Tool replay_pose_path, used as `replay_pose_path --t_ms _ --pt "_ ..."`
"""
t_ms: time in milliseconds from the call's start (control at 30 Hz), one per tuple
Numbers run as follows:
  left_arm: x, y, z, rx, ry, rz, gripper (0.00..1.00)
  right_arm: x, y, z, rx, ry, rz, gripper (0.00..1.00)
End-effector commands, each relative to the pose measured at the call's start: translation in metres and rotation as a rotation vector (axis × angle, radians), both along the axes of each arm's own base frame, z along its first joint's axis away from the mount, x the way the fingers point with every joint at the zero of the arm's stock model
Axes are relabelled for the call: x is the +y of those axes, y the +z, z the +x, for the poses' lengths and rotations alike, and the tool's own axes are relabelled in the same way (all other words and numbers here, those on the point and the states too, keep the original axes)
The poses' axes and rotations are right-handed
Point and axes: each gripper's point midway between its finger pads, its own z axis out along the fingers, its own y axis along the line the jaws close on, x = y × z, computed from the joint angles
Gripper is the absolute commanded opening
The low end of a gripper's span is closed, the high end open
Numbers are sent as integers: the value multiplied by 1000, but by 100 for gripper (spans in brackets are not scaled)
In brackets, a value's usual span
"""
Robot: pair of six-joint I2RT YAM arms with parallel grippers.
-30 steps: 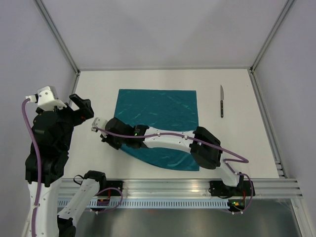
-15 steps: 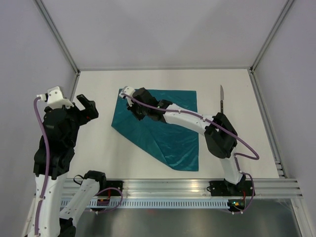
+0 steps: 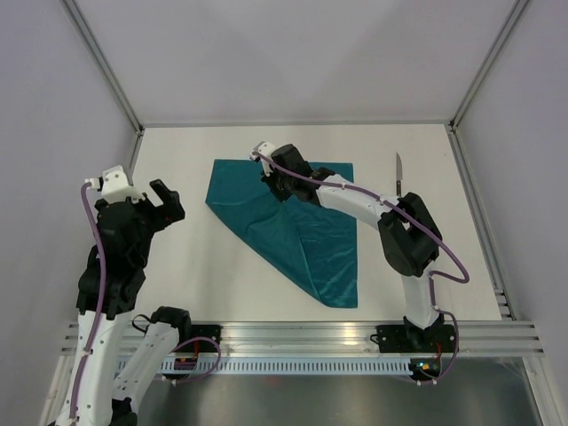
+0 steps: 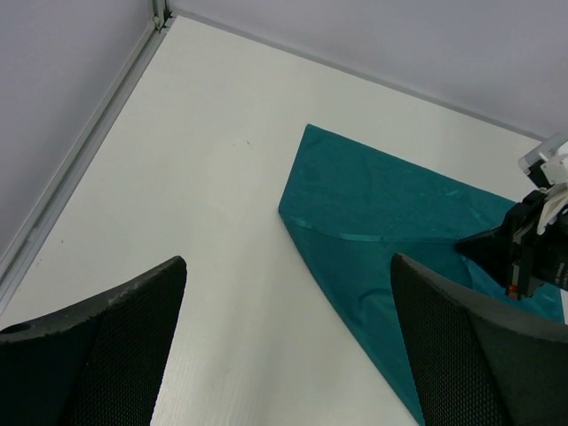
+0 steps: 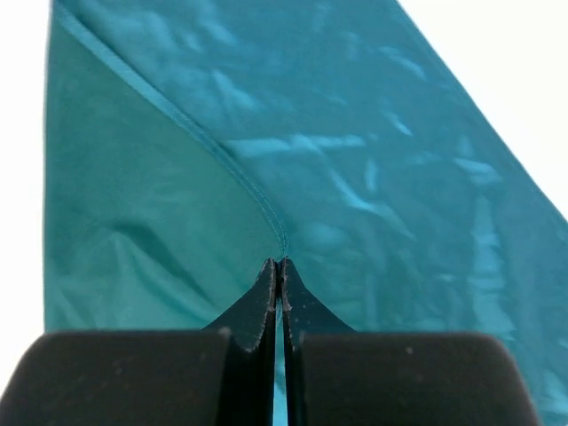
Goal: Fold the napkin, place the utensils inside, and roll it up
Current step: Fold the napkin at the center of the board.
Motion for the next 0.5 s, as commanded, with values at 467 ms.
replay_pose_path --t_ms 467 --pt "8 -33 7 -11 27 48 100 -83 39 72 -118 -202 47 0"
